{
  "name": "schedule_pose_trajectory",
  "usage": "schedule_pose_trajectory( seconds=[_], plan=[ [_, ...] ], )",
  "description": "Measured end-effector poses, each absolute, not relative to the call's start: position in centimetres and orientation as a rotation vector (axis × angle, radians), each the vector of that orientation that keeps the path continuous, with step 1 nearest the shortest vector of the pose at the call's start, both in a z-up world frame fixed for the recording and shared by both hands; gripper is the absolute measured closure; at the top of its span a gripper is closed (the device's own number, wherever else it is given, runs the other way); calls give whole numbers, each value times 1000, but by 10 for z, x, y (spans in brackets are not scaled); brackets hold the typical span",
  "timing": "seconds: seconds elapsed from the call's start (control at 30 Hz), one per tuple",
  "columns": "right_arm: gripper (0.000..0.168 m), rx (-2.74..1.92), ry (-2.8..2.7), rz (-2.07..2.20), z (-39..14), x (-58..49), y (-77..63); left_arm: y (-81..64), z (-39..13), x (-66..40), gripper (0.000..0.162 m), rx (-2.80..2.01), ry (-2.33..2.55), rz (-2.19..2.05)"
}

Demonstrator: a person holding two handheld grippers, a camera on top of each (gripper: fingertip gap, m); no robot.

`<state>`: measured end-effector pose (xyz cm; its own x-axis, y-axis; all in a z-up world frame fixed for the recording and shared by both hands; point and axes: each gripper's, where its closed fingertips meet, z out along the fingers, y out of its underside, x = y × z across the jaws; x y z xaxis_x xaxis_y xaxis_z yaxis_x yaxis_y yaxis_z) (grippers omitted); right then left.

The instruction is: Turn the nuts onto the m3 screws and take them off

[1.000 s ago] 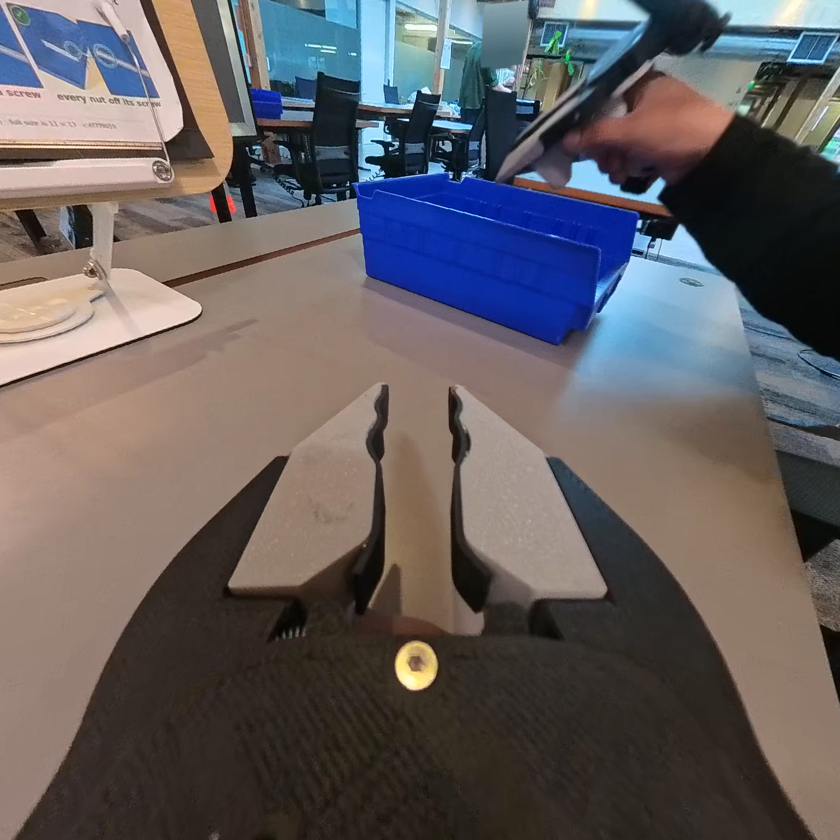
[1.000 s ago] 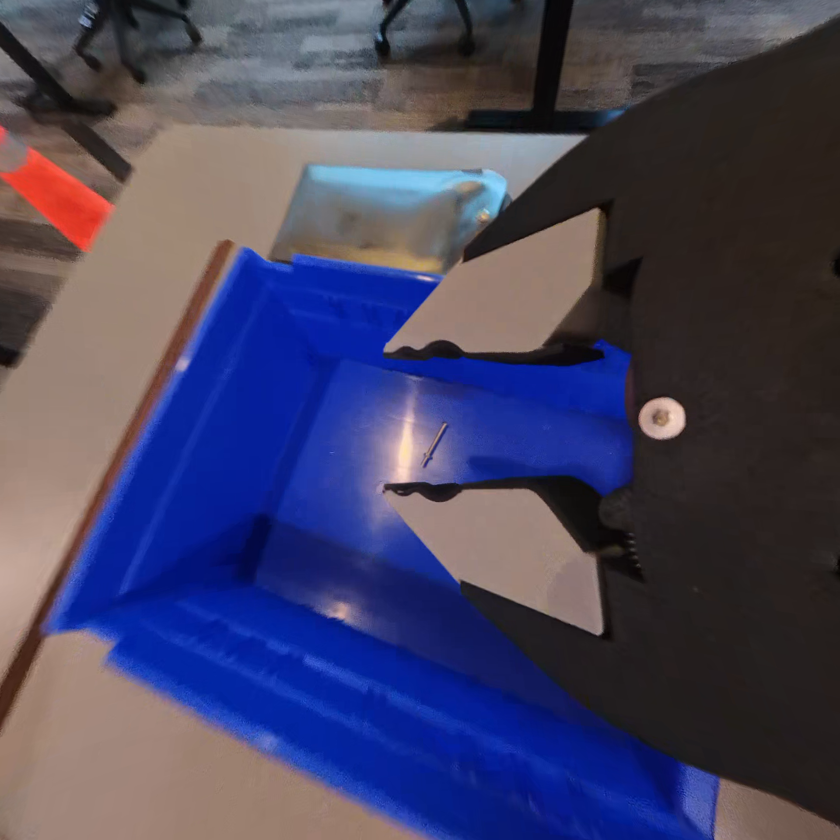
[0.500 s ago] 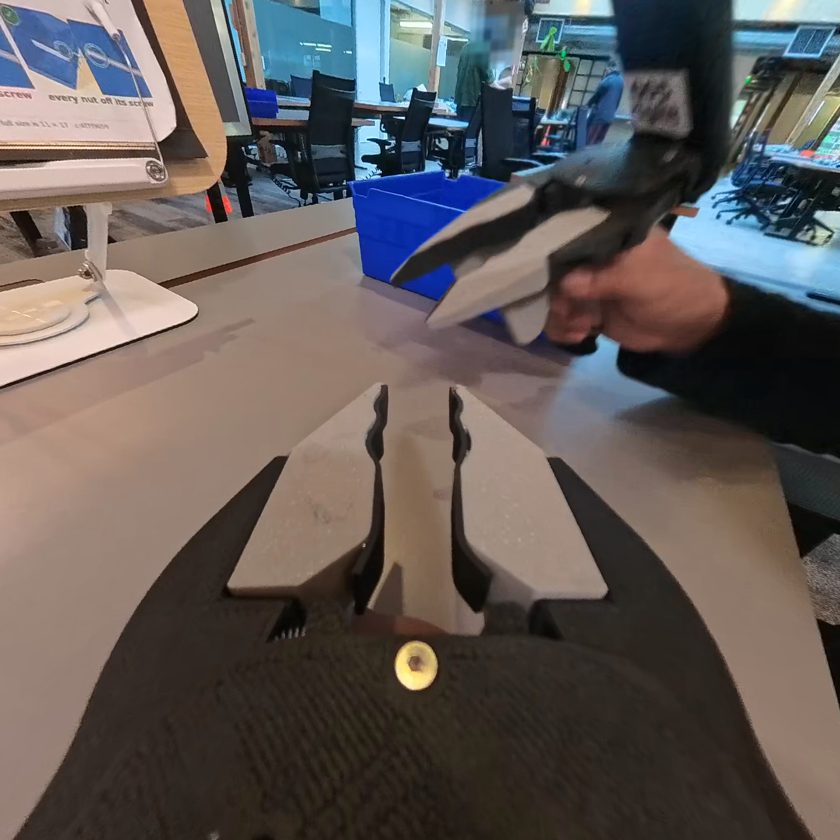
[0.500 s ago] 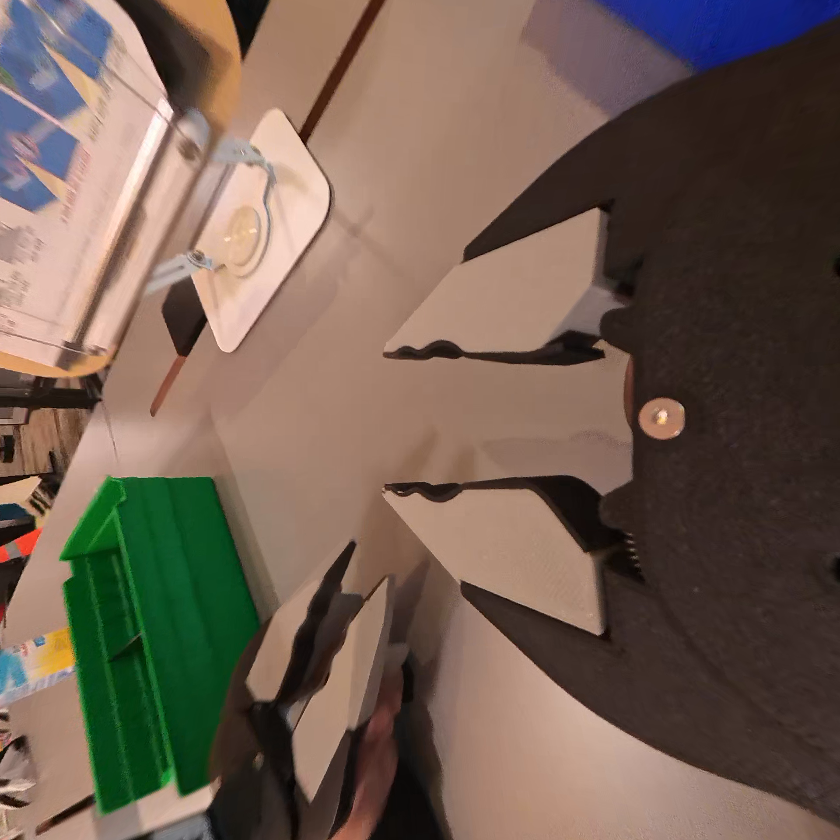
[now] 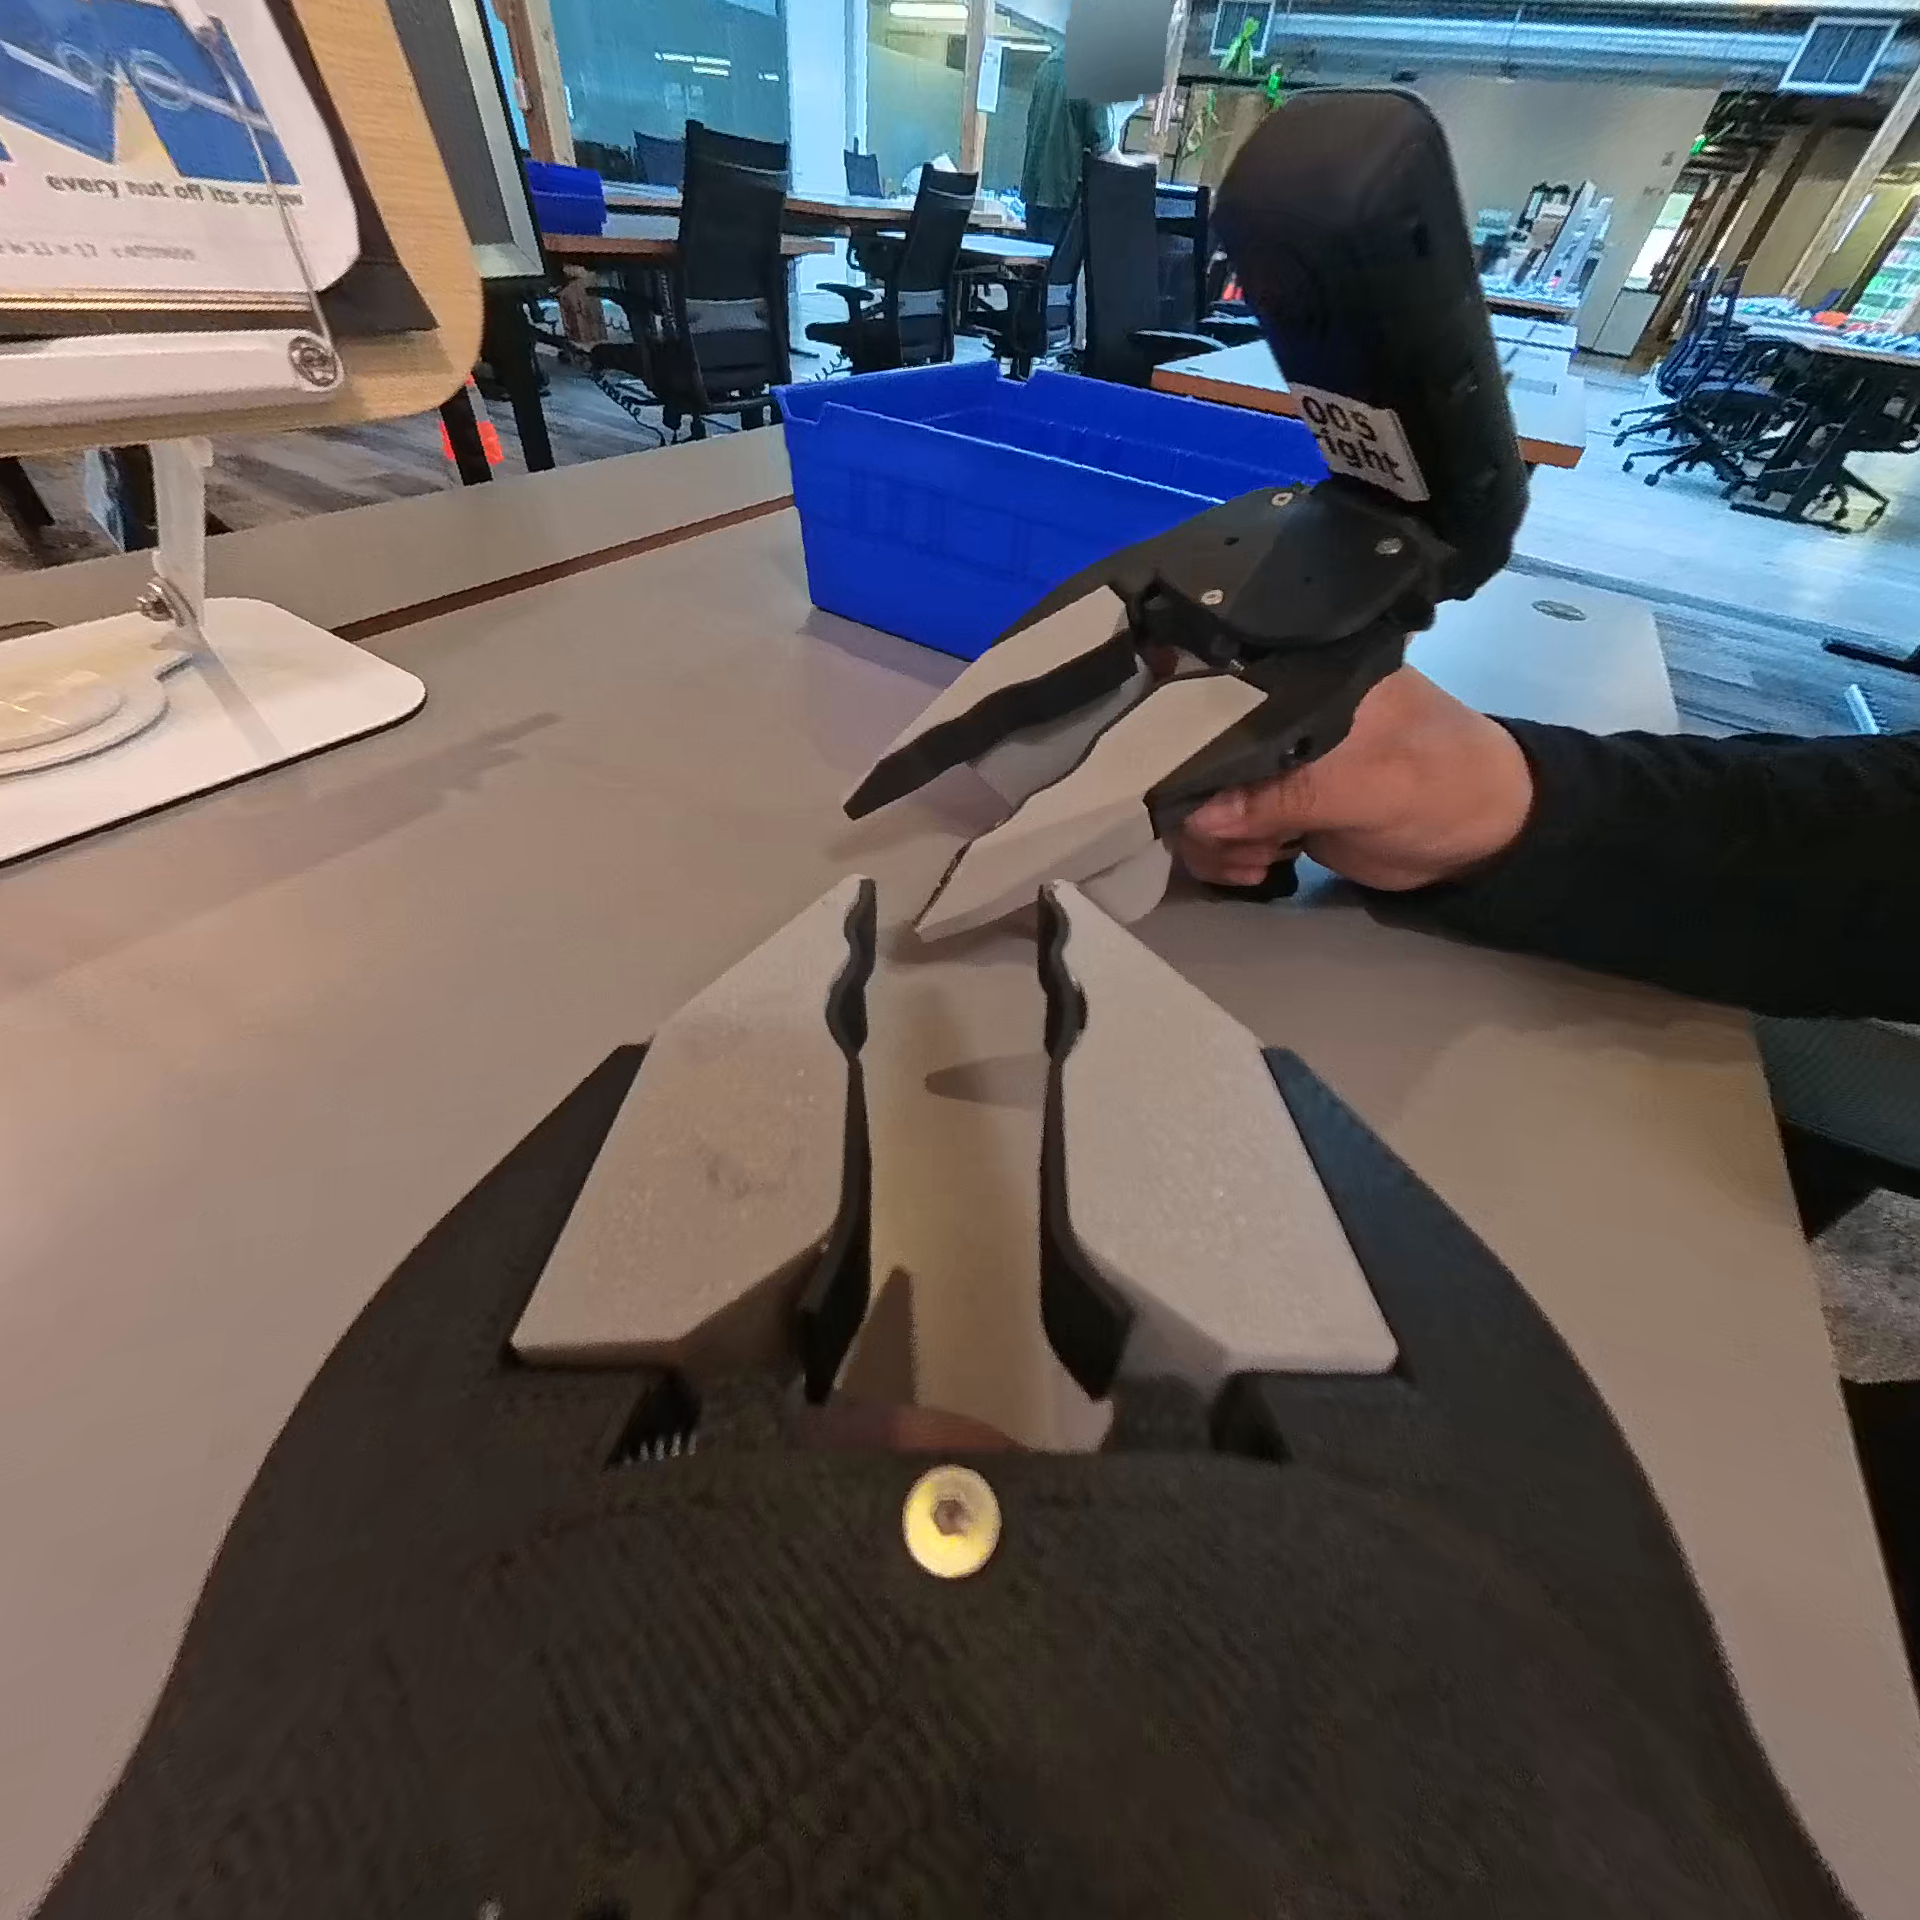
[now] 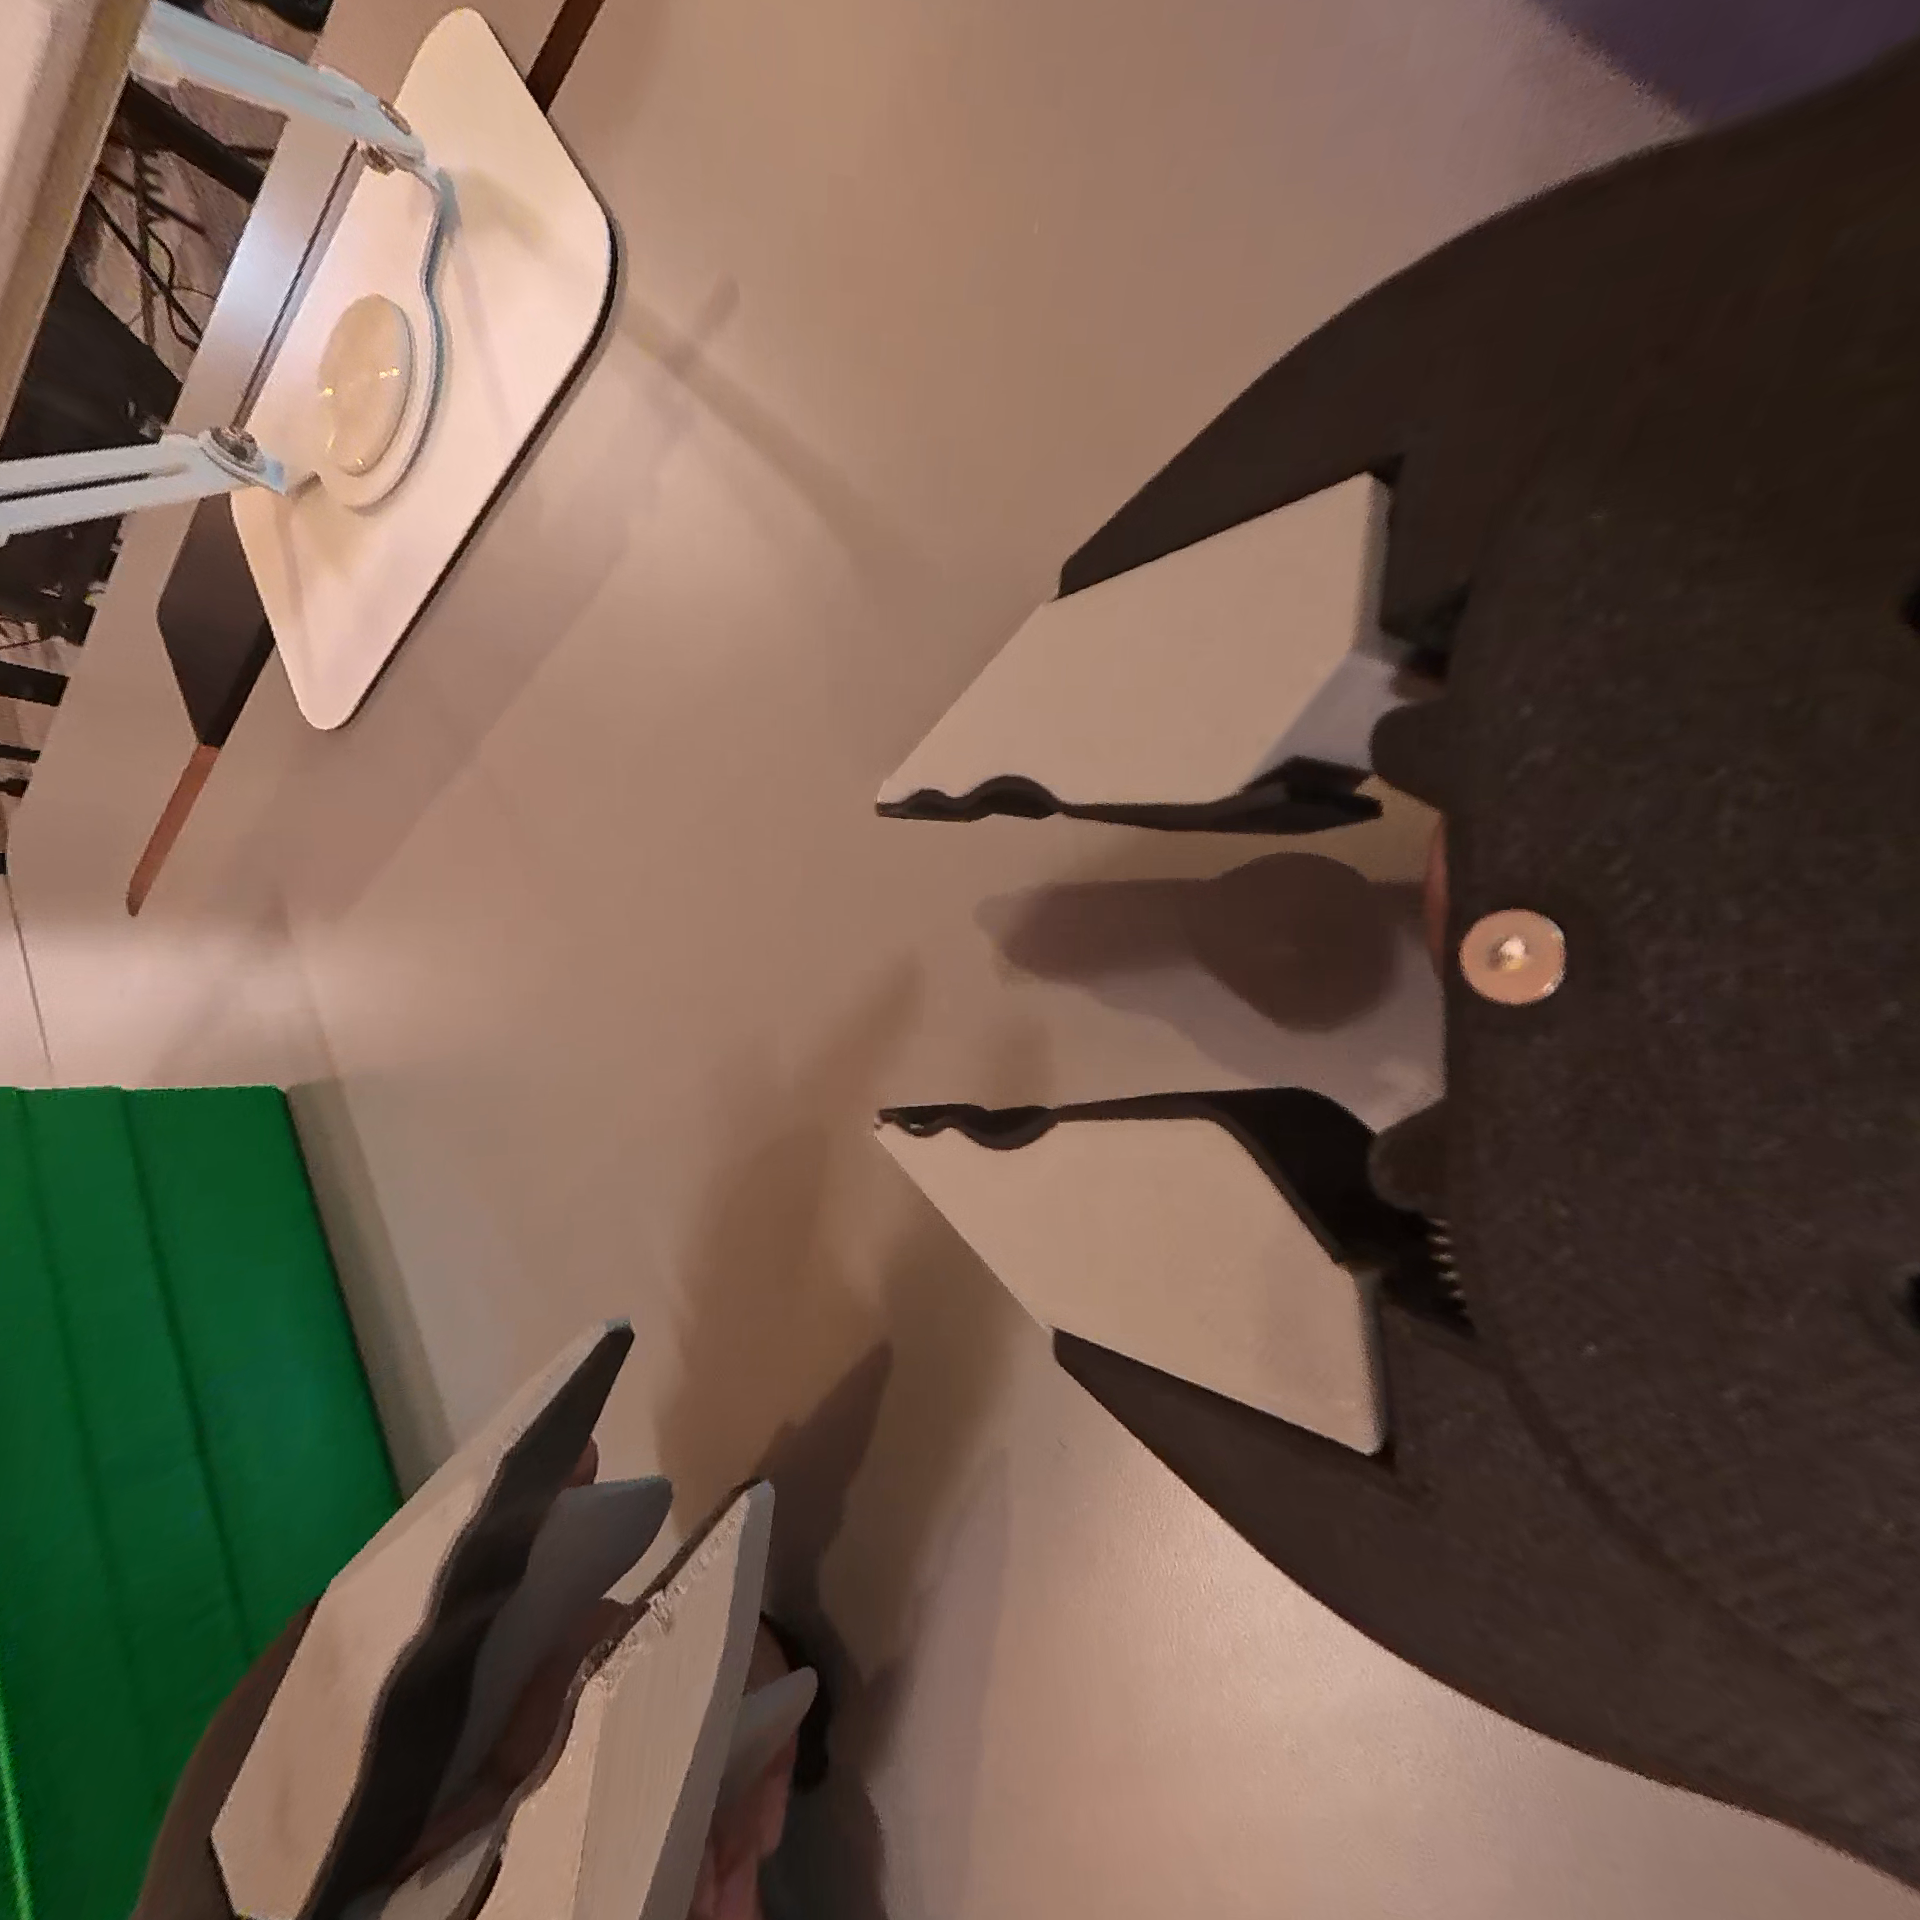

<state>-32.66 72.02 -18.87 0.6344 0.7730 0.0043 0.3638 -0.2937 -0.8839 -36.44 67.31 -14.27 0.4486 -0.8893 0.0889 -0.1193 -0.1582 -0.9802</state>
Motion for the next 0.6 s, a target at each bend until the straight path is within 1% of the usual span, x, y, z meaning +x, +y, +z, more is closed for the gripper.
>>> schedule_pose_trajectory(
  seconds=[0.43, 0.5, 0.6],
  plan=[
    [115, -1912, -926, 518, -192, -328, 718, 671, -133, -379, 128, -1621, 786, -939],
    [115, -1914, -935, 509, -193, -328, 717, 668, -131, -383, 124, -1629, 785, -935],
    [115, -1920, -951, 498, -195, -330, 716, 663, -124, -391, 110, -1667, 802, -912]
  ],
)
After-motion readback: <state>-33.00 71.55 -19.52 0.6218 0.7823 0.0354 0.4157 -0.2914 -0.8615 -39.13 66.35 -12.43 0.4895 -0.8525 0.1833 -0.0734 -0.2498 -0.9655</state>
